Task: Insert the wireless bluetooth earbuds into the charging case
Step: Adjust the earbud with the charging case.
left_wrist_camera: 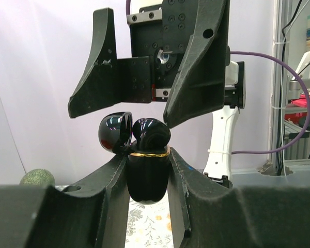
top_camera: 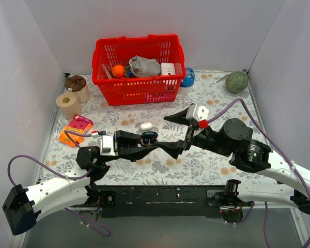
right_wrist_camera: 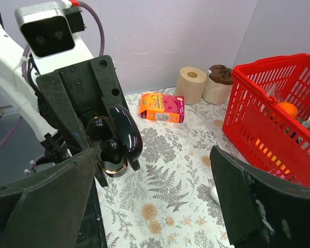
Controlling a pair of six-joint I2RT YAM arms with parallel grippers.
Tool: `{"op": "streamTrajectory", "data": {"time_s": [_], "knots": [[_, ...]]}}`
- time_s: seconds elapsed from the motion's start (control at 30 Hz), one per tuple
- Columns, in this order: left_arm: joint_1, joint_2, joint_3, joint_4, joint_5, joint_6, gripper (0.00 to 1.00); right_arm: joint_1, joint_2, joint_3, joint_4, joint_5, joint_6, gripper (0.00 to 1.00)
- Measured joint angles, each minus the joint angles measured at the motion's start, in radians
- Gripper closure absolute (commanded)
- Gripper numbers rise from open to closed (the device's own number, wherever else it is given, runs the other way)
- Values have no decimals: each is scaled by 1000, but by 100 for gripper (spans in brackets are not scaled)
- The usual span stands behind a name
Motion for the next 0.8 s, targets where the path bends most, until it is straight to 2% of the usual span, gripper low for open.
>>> {"op": "streamTrajectory", "data": {"time_s": [0.8], "knots": [[0,28,8,-40,-9,-22,100,0,64,25,34,-26,3,2]]}}
